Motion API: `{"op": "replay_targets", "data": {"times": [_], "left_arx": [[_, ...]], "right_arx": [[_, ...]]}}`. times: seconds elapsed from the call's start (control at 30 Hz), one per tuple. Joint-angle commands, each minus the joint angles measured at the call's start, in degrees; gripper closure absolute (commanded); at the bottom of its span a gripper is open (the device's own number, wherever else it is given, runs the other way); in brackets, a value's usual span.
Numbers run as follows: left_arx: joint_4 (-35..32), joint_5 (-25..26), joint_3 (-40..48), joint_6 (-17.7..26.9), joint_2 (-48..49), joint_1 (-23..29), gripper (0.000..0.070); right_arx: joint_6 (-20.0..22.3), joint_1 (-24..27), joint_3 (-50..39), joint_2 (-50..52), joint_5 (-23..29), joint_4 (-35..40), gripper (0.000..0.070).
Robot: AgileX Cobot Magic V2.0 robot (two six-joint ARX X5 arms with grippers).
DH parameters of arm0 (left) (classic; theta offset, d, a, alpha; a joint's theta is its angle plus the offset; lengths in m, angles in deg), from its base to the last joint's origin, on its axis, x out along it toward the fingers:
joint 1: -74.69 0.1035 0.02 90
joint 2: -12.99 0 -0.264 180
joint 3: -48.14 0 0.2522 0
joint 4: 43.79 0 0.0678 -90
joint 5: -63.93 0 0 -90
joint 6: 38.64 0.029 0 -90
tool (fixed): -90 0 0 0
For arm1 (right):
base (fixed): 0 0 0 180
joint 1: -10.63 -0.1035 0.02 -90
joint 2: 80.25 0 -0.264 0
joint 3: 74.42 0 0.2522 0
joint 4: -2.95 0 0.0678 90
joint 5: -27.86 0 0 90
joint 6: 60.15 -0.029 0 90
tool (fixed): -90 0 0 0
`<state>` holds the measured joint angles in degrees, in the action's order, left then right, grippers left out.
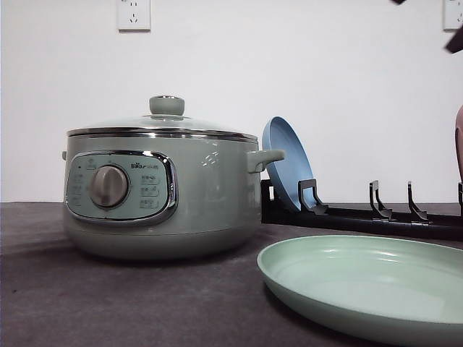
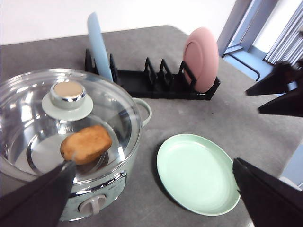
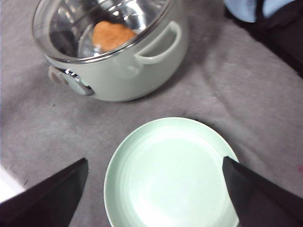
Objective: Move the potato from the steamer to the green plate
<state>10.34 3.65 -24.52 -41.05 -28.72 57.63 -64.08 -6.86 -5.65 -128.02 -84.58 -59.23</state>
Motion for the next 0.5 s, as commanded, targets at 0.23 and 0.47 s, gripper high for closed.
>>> {"op": "replay_targets", "data": {"times": [0.23,0.47], "left_arx": [[3.38,-3.50,-9.30,1.68,-11.95,-1.03,0.0036],[10.77,-13.90,-22.41,4.04,-26.34,-4.50,0.0036]], "right_arx": [[0.59,3.07,-2.24,8.13,-3.21,-0.45,0.0120],[-0.17,3.05,-2.30,13.00,-3.55,-3.91,0.0121]]}}
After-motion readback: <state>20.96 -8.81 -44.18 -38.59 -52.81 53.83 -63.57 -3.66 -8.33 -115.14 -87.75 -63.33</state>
